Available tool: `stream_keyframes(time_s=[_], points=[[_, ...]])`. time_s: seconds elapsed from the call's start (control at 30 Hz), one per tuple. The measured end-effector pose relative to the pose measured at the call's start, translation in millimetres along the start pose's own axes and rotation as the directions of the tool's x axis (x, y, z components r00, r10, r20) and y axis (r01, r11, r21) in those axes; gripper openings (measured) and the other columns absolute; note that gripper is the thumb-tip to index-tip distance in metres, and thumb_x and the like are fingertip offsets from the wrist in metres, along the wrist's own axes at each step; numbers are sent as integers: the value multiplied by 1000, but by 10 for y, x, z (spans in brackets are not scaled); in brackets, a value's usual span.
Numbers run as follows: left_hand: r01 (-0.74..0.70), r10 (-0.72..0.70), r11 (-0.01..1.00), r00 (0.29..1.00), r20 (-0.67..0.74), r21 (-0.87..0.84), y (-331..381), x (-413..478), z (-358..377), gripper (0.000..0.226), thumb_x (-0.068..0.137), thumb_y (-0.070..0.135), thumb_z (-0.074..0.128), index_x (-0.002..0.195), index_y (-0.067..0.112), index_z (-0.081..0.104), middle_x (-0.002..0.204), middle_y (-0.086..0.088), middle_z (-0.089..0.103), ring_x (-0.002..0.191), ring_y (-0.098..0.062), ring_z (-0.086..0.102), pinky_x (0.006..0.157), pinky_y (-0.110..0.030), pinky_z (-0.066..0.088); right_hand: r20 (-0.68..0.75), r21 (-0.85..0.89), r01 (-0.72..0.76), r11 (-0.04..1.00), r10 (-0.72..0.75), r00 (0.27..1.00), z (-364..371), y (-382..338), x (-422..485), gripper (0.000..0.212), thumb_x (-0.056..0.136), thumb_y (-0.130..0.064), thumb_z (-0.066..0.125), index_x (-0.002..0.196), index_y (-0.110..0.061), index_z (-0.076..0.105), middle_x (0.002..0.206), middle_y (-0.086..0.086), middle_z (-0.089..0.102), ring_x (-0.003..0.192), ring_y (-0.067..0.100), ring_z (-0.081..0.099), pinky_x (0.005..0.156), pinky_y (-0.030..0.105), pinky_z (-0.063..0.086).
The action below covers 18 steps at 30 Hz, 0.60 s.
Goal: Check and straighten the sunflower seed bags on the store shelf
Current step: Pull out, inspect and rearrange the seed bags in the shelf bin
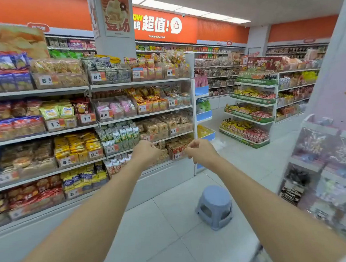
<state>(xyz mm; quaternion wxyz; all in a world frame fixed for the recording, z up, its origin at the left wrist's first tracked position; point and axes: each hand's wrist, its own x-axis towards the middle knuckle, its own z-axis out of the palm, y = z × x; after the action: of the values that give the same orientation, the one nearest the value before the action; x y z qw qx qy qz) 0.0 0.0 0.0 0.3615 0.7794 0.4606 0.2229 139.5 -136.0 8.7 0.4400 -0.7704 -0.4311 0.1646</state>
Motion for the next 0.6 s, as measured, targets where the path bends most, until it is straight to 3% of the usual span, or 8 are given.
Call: stream_keyframes(time_s=[0.13,0.27,0.4,0.6], points=[[34,-34,999,999,15,-16,-171,336,165,40,85,3,55,51,15,36,54,-6,34,54,-19,35,67,-35,38,35,52,-73,996,71,997,230,203,253,8,92,-13,58,85,-9,58,74,5,62,53,14,50,47,20,42],[43,-43,999,999,7,-18,-211,785,416,36,84,4,55,53,16,38,66,-11,42,69,-20,43,62,-32,42,52,56,-97,994,94,994,349,417,676,7,92,-15,58,87,-10,60,82,7,65,58,15,54,54,24,45],[58,-58,998,998,22,-14,-111,1252,588,23,80,2,52,61,12,44,63,-11,40,63,-22,37,63,-35,34,63,84,-117,990,112,992,382,625,1213,6,92,-13,57,87,-10,59,85,9,65,60,16,53,52,23,43],[84,-83,996,996,26,-30,-101,2093,768,38,79,-1,47,52,17,28,58,-8,35,58,-21,33,68,-36,35,68,75,-166,983,161,985,421,872,2023,12,93,-13,57,81,-13,58,86,8,66,60,16,55,55,25,44]])
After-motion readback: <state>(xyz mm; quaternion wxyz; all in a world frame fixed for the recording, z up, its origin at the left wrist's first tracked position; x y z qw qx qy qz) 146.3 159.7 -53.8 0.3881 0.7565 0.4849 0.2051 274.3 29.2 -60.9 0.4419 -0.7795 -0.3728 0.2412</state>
